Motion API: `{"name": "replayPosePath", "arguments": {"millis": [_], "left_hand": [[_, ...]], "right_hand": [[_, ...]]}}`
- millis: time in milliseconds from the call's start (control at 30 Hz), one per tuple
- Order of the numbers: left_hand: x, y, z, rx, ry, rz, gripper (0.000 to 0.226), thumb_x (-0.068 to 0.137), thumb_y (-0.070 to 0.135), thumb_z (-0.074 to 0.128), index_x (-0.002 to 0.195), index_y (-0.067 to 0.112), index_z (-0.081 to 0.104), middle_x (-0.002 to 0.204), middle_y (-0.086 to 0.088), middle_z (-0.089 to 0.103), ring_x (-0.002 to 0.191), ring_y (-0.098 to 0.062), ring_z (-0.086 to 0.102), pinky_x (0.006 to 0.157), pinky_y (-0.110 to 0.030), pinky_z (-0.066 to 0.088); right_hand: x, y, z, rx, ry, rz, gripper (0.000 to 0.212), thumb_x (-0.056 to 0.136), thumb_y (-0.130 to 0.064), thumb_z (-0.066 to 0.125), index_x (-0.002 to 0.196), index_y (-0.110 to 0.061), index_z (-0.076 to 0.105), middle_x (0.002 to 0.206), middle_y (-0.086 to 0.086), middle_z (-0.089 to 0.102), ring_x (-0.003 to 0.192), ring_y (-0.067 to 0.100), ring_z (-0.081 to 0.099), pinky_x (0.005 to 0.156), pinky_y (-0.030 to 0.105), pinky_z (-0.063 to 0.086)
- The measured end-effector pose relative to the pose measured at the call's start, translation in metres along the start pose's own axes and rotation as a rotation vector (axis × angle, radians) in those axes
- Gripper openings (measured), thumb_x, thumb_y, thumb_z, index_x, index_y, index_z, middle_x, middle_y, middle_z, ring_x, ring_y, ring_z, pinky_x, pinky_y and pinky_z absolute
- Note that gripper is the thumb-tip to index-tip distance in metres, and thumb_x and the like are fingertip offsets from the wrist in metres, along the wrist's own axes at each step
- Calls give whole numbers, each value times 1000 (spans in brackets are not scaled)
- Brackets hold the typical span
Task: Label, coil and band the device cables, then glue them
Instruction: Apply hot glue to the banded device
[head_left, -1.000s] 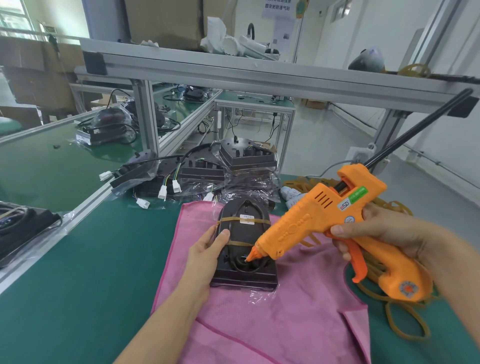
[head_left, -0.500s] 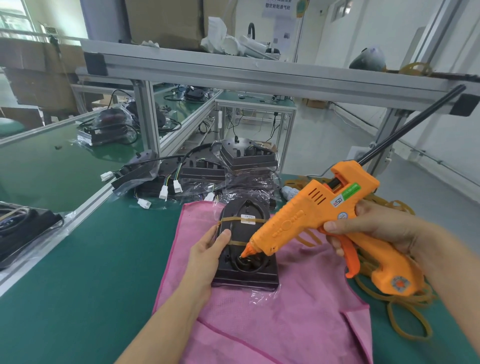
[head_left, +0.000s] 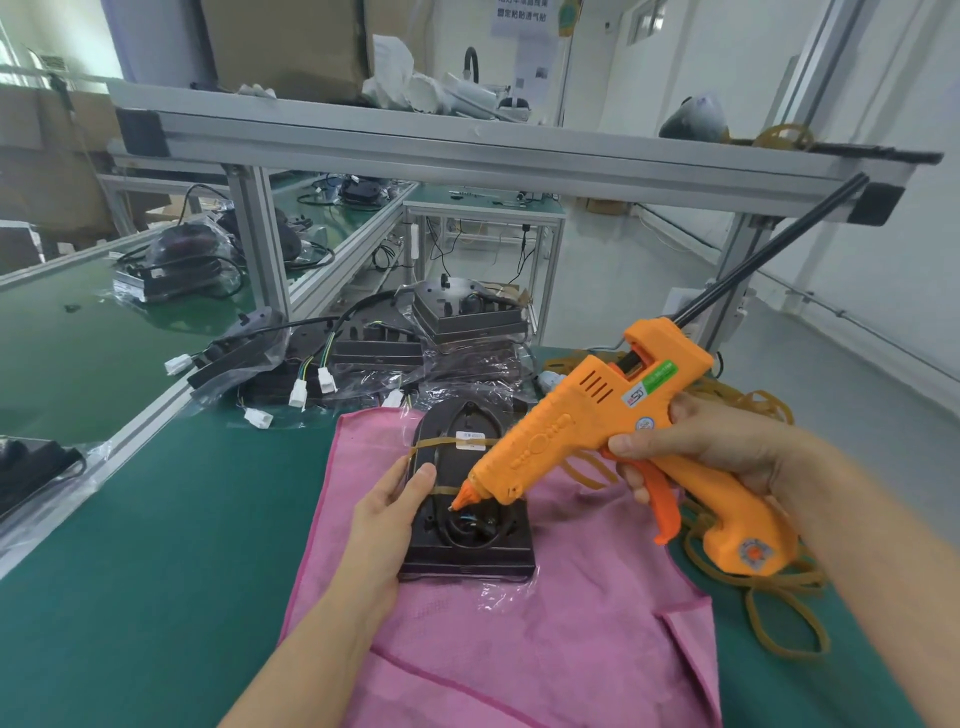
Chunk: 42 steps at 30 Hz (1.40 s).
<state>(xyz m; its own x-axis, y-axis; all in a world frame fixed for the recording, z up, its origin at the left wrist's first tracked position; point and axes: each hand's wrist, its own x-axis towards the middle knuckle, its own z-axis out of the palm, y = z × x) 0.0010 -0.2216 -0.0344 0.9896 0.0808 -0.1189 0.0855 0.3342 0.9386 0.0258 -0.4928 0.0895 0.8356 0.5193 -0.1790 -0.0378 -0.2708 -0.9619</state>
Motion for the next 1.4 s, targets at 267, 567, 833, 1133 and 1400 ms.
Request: {"name": "replayPosePath", "arguments": {"millis": [267,567,833,1133,1400], "left_hand": [[0,0,-1,15,-23,-1,26,96,19,56,119,19,66,106,-6,74,92,-21,72,71,-27,59],[-2,-4,-5,4,-142,-36,30,90,21,60,118,26,68,106,-7,74,94,-22,72,66,-27,59],[-8,-4,-14,-164,-54,87,46,75,24,64,121,22,68,110,-6,73,99,-23,71,71,-32,60],[-8,12,-3,-217,-15,108,47,77,21,65,124,23,65,111,-9,73,99,-28,71,72,-36,60],[-4,29,7,-277,37,122,51,77,23,67,128,21,62,110,-10,73,95,-29,71,76,-39,59]], "right_hand": [[-6,19,-14,37,45,41,24,73,-24,79,91,-11,70,72,20,62,63,30,63,63,36,55],[7,54,-15,503,536,113,42,65,-45,75,88,-10,69,71,9,71,60,20,70,59,30,55],[29,79,-10,628,624,280,36,88,-40,63,86,-4,65,62,13,69,49,23,68,37,23,49],[46,86,7,117,640,541,63,84,-58,60,108,0,66,99,24,71,77,31,67,73,35,56],[40,41,53,-991,733,320,49,95,-61,37,120,-23,58,120,0,65,111,21,59,80,31,42]]}}
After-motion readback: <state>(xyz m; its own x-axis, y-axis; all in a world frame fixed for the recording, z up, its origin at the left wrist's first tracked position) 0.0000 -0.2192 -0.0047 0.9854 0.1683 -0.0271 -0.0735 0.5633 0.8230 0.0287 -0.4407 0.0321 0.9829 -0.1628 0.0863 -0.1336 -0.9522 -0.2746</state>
